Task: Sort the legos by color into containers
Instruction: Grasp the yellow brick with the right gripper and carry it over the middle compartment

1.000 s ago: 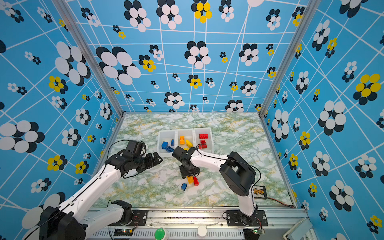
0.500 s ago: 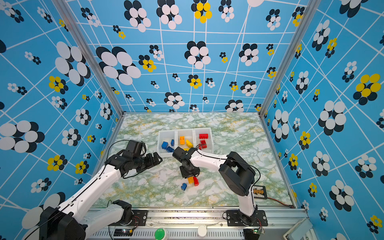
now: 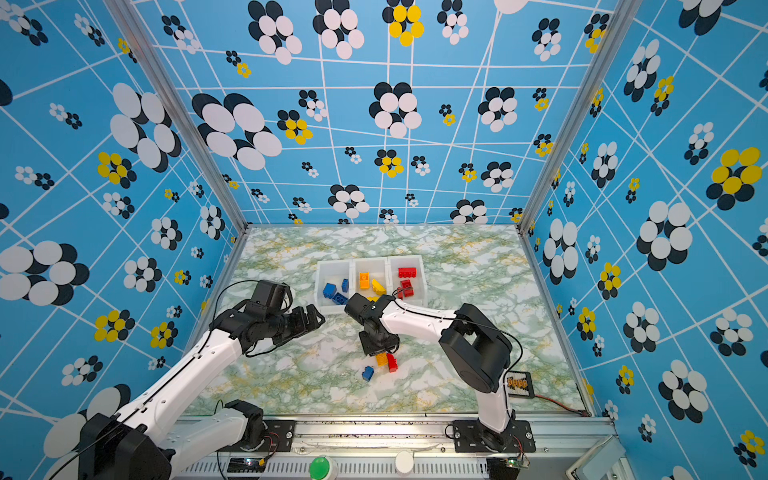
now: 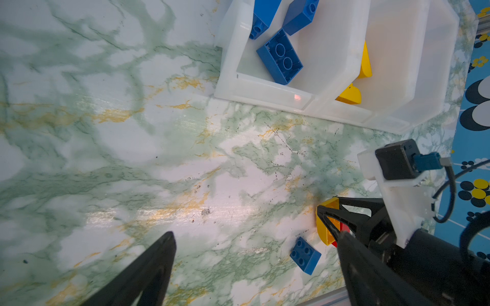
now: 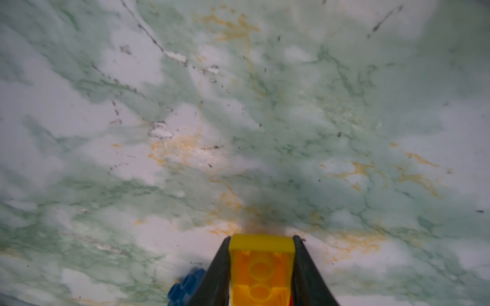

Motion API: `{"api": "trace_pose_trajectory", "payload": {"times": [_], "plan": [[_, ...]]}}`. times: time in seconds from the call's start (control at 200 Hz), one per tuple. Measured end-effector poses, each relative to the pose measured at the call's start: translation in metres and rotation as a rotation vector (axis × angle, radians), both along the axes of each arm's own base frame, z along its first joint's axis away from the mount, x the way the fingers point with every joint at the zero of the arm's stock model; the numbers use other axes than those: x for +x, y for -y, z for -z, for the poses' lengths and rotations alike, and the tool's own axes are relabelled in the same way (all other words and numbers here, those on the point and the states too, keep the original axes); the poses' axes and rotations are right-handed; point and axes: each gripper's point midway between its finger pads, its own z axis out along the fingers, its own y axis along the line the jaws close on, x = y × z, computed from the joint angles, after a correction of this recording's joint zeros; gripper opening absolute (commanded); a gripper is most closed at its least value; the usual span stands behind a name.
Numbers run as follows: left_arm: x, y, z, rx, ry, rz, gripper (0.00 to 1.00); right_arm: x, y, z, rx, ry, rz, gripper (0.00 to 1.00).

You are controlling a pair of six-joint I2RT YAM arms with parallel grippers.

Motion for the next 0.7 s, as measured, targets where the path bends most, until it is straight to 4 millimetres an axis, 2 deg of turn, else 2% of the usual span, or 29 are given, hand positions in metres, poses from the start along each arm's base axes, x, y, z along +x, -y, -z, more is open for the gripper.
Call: {"api": "trace_pose_trajectory", "payload": {"times": [0.12, 0.27, 0.525, 0.7], "plan": [[0.0, 0.0, 0.0, 0.0, 0.002, 0.001, 0.97, 0.007, -0.007, -0.022, 0.031, 0.029, 0.003, 0.26], [0.0, 0.0, -0.001, 0.0, 0.006, 0.002, 0.97, 0.029, -0.017, -0.056, 0.099, 0.094, 0.024, 0.26], [0.0, 0.0, -0.002, -0.001, 0.01, 0.002, 0.97, 0.074, -0.004, -0.087, 0.133, 0.174, 0.089, 0.26], [0.0, 0.0, -0.004, -0.003, 0.015, 0.002, 0.97, 0.112, -0.001, -0.117, 0.168, 0.254, 0.123, 0.26]]}}
